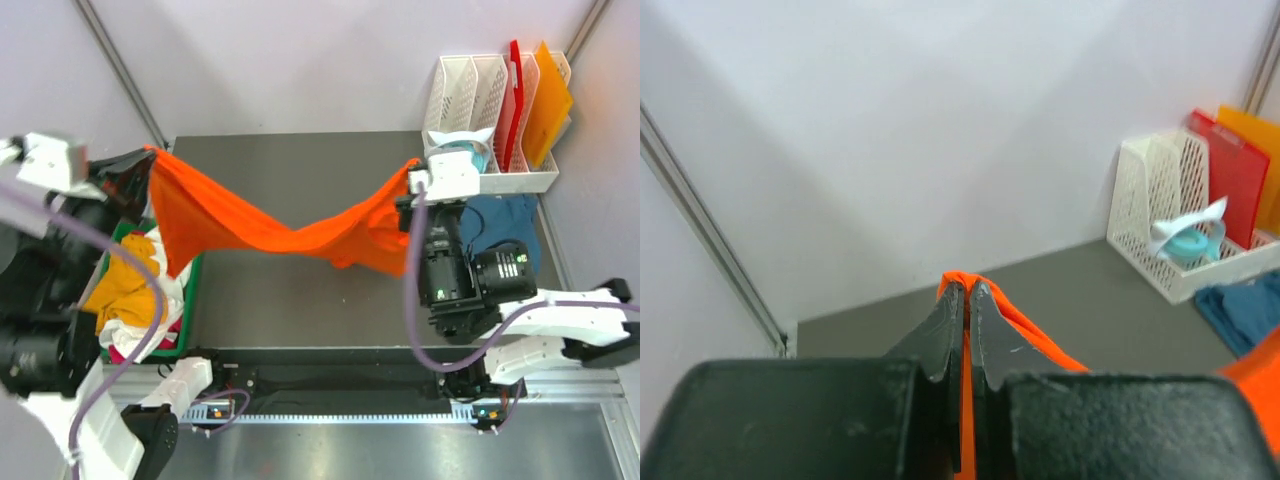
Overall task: Fold and stack the t-shirts
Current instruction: Grap the side of the flattened tshirt closest away from the robot with both arms
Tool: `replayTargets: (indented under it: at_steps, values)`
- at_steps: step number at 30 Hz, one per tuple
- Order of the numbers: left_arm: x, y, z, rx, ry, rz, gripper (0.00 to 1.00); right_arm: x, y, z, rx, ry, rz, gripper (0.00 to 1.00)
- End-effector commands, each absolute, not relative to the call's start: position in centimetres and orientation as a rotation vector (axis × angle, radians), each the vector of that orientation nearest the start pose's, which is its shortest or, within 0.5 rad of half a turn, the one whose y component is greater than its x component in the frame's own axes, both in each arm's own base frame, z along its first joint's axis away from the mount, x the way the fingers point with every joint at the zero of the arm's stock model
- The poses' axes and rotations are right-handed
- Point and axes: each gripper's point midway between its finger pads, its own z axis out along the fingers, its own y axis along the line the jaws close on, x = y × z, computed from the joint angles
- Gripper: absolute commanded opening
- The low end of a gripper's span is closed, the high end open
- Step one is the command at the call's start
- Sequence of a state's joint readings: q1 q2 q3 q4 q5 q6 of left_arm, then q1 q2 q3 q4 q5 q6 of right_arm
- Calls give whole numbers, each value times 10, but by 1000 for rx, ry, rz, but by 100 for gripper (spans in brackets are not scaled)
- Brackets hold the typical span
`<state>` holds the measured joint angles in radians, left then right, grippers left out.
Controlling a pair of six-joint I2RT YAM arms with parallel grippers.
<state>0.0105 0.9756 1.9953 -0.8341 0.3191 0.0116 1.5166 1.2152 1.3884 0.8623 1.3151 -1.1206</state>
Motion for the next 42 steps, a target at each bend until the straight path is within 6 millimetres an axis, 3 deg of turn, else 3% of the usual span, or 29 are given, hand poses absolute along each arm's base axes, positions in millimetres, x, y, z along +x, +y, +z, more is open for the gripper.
replayTargets:
  at_steps: [1, 2, 5, 7, 9, 10, 12, 13, 16, 18, 20, 21, 22, 27, 32, 35, 37, 38, 39, 41, 42]
  values:
    - [176, -54, 574, 228, 1430, -243, 0, 164, 196, 530, -102, 1402, -59, 0]
    - [173, -54, 576, 220, 1425, -252, 0, 161, 207, 531, -116, 1393, -62, 0]
    - [176, -55, 574, 214, 1420, -261, 0, 162, 201, 544, -45, 1377, -7, 0]
    - [191, -54, 560, 206, 1461, -262, 0, 175, 192, 545, 20, 1384, -17, 0]
    - [208, -54, 551, 211, 1478, -266, 0, 194, 168, 551, 89, 1368, -68, 0]
    - [214, -55, 549, 216, 1484, -273, 0, 202, 180, 555, 79, 1360, -50, 0]
    - [229, -56, 550, 213, 1487, -284, 0, 215, 159, 573, 130, 1326, -23, 0]
    - [234, -57, 551, 216, 1485, -291, 0, 224, 175, 572, 71, 1327, -1, 0]
    - [250, -60, 547, 218, 1497, -314, 0, 244, 162, 580, 69, 1328, -68, 0]
    - [266, -61, 536, 218, 1531, -322, 0, 260, 160, 573, 47, 1341, -168, 0]
    - [282, -60, 527, 219, 1551, -318, 0, 279, 167, 566, 26, 1348, -156, 0]
    - [288, -60, 523, 219, 1560, -318, 0, 295, 149, 557, 0, 1392, -233, 0]
    - [298, -60, 518, 219, 1575, -321, 0, 307, 156, 556, 10, 1385, -134, 0]
    - [331, -59, 495, 208, 1629, -328, 0, 364, 139, 524, -28, 1471, -225, 0]
    - [358, -56, 477, 201, 1679, -316, 0, 383, 152, 511, -89, 1464, -211, 0]
    - [368, -55, 469, 215, 1699, -301, 0, 386, 149, 523, -21, 1406, -159, 0]
    - [374, -56, 460, 238, 1722, -302, 0, 395, 145, 519, -23, 1441, -136, 0]
    - [376, -55, 457, 236, 1730, -299, 0, 404, 147, 527, -17, 1451, -111, 0]
    - [381, -53, 454, 248, 1735, -276, 0, 413, 131, 507, -23, 1539, -153, 0]
    - [391, -49, 444, 237, 1759, -258, 0, 425, 130, 495, -16, 1577, -2, 0]
    - [394, -49, 442, 239, 1761, -253, 0, 435, 99, 481, 49, 1629, 1, 0]
